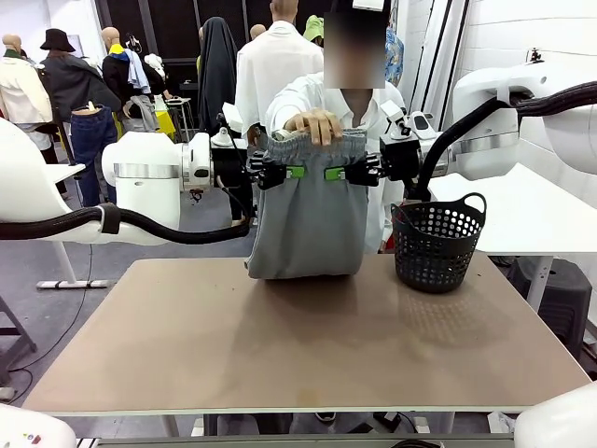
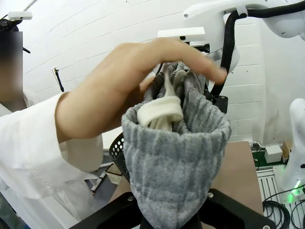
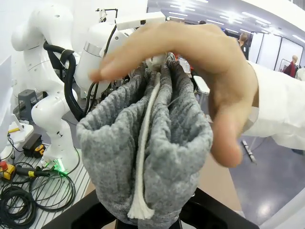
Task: Fold the training pants.
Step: Release the ends of the Training pants and then grab the overlapped ends.
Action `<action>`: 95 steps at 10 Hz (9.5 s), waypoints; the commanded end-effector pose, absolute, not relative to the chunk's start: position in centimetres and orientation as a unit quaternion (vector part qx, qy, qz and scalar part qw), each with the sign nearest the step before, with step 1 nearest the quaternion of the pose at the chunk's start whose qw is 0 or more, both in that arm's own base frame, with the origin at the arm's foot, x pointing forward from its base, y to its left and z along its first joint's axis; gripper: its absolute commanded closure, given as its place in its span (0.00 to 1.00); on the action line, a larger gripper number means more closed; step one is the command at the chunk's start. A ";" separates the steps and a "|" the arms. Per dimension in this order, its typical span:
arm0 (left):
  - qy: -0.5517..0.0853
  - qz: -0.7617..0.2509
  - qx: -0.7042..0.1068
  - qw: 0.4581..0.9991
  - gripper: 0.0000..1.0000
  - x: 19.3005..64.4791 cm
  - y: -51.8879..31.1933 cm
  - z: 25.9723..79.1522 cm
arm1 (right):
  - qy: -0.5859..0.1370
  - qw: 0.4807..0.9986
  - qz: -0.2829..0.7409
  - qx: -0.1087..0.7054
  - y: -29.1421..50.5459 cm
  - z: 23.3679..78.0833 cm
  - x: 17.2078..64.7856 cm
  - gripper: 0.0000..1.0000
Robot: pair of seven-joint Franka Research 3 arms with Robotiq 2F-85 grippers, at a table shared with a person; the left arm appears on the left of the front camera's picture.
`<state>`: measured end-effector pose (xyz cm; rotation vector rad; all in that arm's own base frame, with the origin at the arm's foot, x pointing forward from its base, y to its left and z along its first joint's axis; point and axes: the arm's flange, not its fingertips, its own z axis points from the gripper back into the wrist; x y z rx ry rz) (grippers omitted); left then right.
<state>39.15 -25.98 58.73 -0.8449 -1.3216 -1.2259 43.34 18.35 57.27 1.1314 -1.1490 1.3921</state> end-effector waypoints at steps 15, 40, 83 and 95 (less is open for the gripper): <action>-0.557 -0.513 -0.357 0.547 1.00 39.1 -26.1 59.0 | -0.472 0.481 0.573 0.465 18.5 57.2 43.3 1.00; -0.557 -0.513 -0.357 0.547 1.00 39.1 -26.1 59.0 | -0.472 0.481 0.573 0.465 18.5 57.2 43.3 1.00; -0.557 -0.513 -0.357 0.547 1.00 39.1 -26.1 59.0 | -0.472 0.481 0.573 0.465 18.5 57.2 43.3 1.00; -0.557 -0.513 -0.357 0.547 1.00 39.1 -26.1 59.0 | -0.472 0.481 0.573 0.465 18.5 57.2 43.3 1.00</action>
